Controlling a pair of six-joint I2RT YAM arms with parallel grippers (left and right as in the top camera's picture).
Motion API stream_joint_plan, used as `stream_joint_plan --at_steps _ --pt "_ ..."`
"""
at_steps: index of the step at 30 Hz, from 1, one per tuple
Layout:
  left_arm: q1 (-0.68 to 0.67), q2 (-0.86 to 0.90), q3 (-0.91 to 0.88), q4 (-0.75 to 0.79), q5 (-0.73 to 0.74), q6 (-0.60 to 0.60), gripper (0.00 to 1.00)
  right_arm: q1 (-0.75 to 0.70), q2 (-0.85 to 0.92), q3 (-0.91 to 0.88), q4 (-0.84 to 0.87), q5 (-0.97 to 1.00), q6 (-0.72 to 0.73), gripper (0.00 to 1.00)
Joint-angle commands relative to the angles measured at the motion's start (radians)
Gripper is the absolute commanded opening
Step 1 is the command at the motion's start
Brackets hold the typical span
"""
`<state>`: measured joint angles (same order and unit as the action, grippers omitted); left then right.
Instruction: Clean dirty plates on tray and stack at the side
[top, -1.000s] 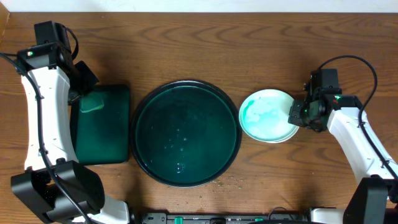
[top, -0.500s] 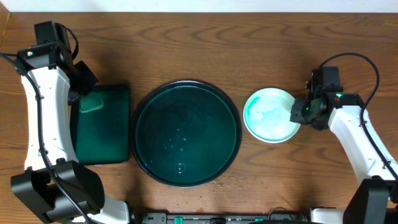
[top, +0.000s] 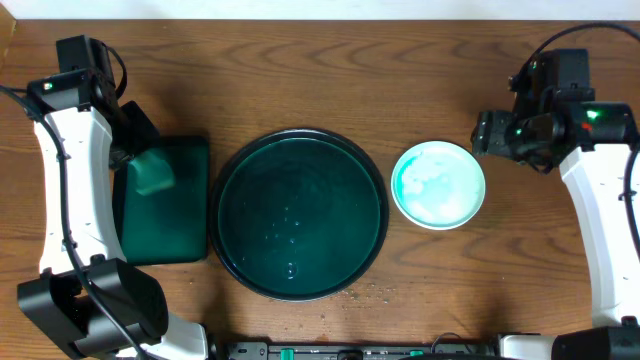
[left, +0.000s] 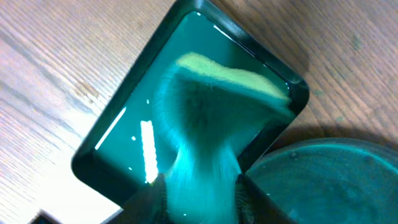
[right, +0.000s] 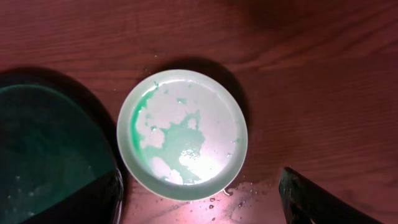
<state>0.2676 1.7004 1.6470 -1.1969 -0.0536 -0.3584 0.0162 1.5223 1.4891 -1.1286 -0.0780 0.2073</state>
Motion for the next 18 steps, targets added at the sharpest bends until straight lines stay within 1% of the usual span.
stream_joint_plan --at_steps 1,2,12,15,16,17,18 --pt "0.002 0.000 -0.007 -0.003 -0.011 0.009 0.43 0.006 -0.013 0.034 -0.019 -0.011 -0.014 0.79" --pt "0.002 0.000 -0.007 -0.003 -0.010 0.009 0.86 0.006 -0.013 0.037 -0.024 -0.019 -0.015 0.78" --pt "0.002 0.000 -0.007 -0.018 -0.011 0.009 0.86 0.006 -0.024 0.038 -0.028 -0.036 -0.023 0.77" --pt "0.002 0.000 -0.007 -0.018 -0.011 0.009 0.86 0.006 -0.024 0.038 -0.027 -0.036 -0.023 0.77" --pt "0.002 0.000 -0.007 -0.018 -0.011 0.009 0.86 0.006 -0.024 0.038 -0.027 -0.036 -0.022 0.80" --pt "0.002 0.000 -0.007 -0.018 -0.011 0.009 0.86 0.006 -0.024 0.038 -0.027 -0.037 -0.021 0.87" --pt "0.002 0.000 -0.007 -0.018 -0.011 0.009 0.86 0.006 -0.024 0.038 -0.027 -0.036 -0.021 0.99"
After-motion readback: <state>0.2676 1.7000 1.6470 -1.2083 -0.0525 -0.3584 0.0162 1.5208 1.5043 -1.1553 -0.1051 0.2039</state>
